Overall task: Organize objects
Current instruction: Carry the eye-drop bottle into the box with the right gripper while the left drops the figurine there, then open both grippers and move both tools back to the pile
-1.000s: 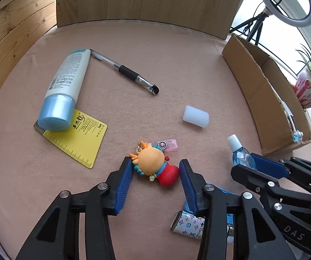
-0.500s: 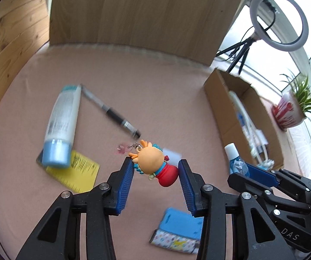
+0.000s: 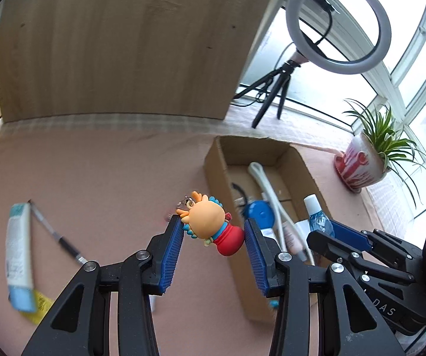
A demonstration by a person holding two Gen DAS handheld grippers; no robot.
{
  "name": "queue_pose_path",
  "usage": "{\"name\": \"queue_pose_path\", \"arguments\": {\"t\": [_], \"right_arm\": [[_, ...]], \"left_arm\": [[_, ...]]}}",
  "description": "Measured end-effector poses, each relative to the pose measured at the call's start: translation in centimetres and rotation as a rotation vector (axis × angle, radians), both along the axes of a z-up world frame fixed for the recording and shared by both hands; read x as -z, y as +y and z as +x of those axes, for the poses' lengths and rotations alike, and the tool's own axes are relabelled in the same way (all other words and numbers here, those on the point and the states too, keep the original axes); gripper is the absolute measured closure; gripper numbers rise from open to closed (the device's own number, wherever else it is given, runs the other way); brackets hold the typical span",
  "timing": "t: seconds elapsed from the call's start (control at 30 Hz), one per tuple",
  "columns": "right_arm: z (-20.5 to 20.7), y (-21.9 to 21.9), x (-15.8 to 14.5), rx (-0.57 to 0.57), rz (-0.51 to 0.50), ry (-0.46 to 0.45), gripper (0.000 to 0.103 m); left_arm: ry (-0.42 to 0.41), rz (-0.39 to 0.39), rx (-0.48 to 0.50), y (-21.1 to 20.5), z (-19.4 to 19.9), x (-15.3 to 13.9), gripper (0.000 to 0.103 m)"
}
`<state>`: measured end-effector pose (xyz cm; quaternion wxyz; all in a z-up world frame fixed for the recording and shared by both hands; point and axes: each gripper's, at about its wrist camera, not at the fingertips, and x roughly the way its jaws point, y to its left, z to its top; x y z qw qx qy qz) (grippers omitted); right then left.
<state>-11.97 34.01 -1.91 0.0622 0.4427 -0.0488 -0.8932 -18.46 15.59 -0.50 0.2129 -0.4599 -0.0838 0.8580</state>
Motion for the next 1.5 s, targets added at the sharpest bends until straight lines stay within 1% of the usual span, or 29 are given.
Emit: {"name": "queue_pose_path", "arguments": {"t": [0.2, 0.37, 0.53, 0.63, 0.7, 0.73, 0.77, 0.93, 1.13, 1.37, 1.5], "right_arm": [[-1.6, 3.6, 0.5, 0.068, 0.019, 0.008, 0.075], [-2.8, 5.1, 1.7, 0.083, 0.013, -0.015, 0.075], [-3.4, 5.5, 2.9, 0.085, 0.019, -0.039, 0.075], [-3.7, 5.5, 3.3, 0.069, 0.002, -0.055, 0.074], [-3.6, 5.5, 3.3, 0.074, -0.001, -0.055, 0.068], [-3.6, 5.5, 3.3, 0.080, -0.002, -0.051, 0.061], [-3.5, 5.6, 3.2, 0.084, -0.005, -0.047, 0.058], [-3.4, 5.7, 3.2, 0.096, -0.047, -0.061, 0.057], [-2.5, 5.3, 2.4, 0.101, -0.098, -0.056, 0.057], [-1.1, 3.0, 1.4, 0.052, -0.118, -0.041, 0.057], [0.1, 1.2, 0.8, 0.013, -0.131, -0.034, 0.057]], "left_arm": [[0.002, -0.011, 0.044, 4.7, -3.1, 0.4, 0.058], [-0.007, -0.034, 0.063, 7.8, -5.1, 1.7, 0.058], [-0.026, -0.048, 0.058, 9.0, -6.4, 3.1, 0.058], [-0.029, -0.039, 0.059, 9.3, -6.9, 3.6, 0.056], [-0.049, -0.023, 0.067, 9.4, -7.2, 3.9, 0.050], [-0.057, -0.020, 0.068, 9.3, -7.3, 3.9, 0.043], [-0.061, -0.014, 0.070, 9.2, -7.3, 3.9, 0.042], [-0.052, -0.040, 0.076, 8.6, -6.7, 3.6, 0.042], [-0.049, -0.017, 0.047, 6.4, -5.6, 2.6, 0.042], [-0.049, -0.001, -0.007, 1.7, -2.9, 1.7, 0.042], [-0.079, -0.012, -0.042, -2.0, -1.3, 2.3, 0.042]]}}
